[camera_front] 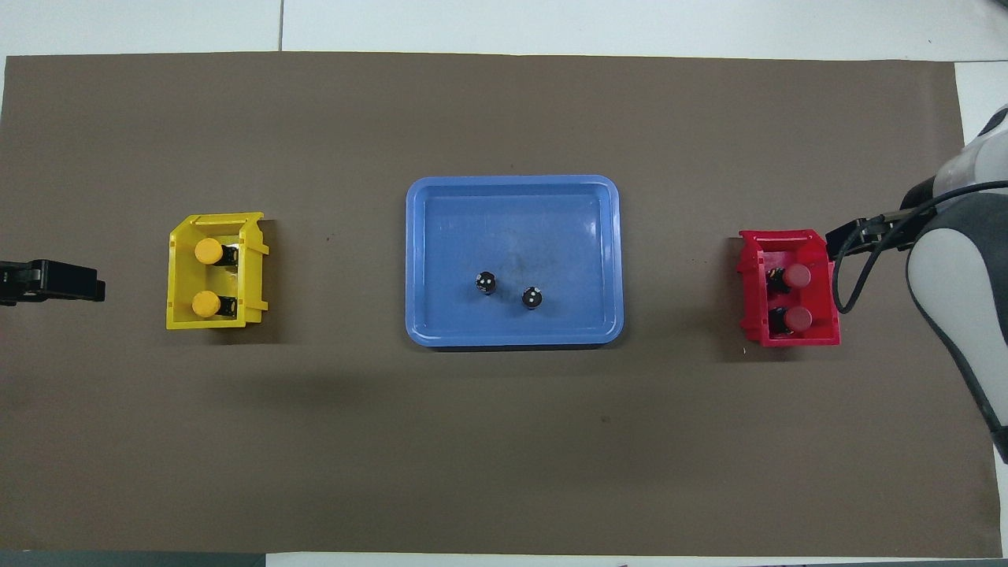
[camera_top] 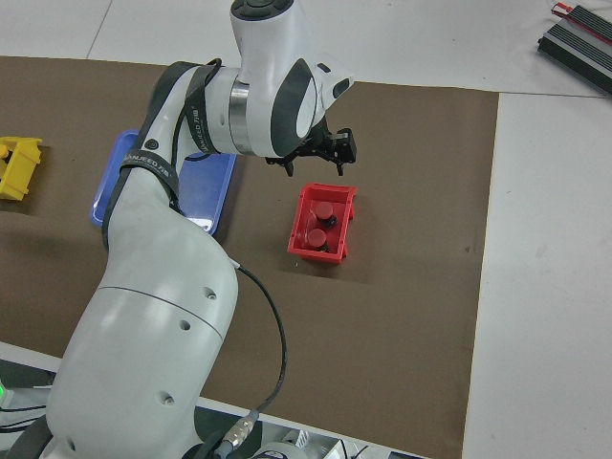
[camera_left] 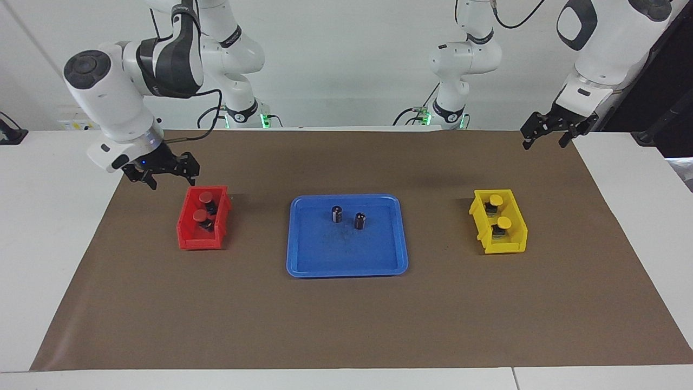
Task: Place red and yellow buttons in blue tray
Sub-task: 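Grasp a red button with the right gripper while the left gripper reaches out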
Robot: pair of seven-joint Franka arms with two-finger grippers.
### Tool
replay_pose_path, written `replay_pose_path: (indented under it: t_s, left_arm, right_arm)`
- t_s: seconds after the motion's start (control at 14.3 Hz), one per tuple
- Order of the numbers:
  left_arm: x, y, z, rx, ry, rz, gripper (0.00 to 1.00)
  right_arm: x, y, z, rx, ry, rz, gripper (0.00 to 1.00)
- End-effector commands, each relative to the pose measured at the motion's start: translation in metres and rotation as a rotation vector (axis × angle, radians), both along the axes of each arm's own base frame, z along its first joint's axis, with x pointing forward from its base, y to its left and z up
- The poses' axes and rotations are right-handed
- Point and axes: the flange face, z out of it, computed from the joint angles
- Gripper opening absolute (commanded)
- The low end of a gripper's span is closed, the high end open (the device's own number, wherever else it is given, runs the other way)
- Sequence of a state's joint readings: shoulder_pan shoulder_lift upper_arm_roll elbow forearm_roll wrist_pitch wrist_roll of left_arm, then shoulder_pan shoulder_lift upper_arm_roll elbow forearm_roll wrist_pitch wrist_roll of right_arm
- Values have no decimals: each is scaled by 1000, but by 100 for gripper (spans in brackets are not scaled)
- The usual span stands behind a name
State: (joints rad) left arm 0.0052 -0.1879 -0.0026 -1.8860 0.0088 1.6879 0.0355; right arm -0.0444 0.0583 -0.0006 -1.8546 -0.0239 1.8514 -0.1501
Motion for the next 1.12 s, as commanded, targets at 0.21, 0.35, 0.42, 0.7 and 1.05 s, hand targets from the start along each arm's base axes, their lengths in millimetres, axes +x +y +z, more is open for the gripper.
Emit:
replay_pose_path:
  t_s: [0.21,0.35,0.42,0.7,1.05]
  left_arm:
    - [0,3,4,16,-1,28,100]
    - [-1,3,3,17,6,28,100]
    - [-3,3,0,17,2,29,100]
    - [-5,2,-25,13,-51,55,100]
    - [-8,-2,-73,1,-29,49,100]
  right_arm:
    - [-10,0,-59,17,6,25,89]
    - [-13,-1,-74,17,-15,47,82]
    - [-13,1,-76,17,-18,50,78]
    - [-14,2,-85,16,-38,54,62]
    - [-12,2,-105,16,-37,55,62]
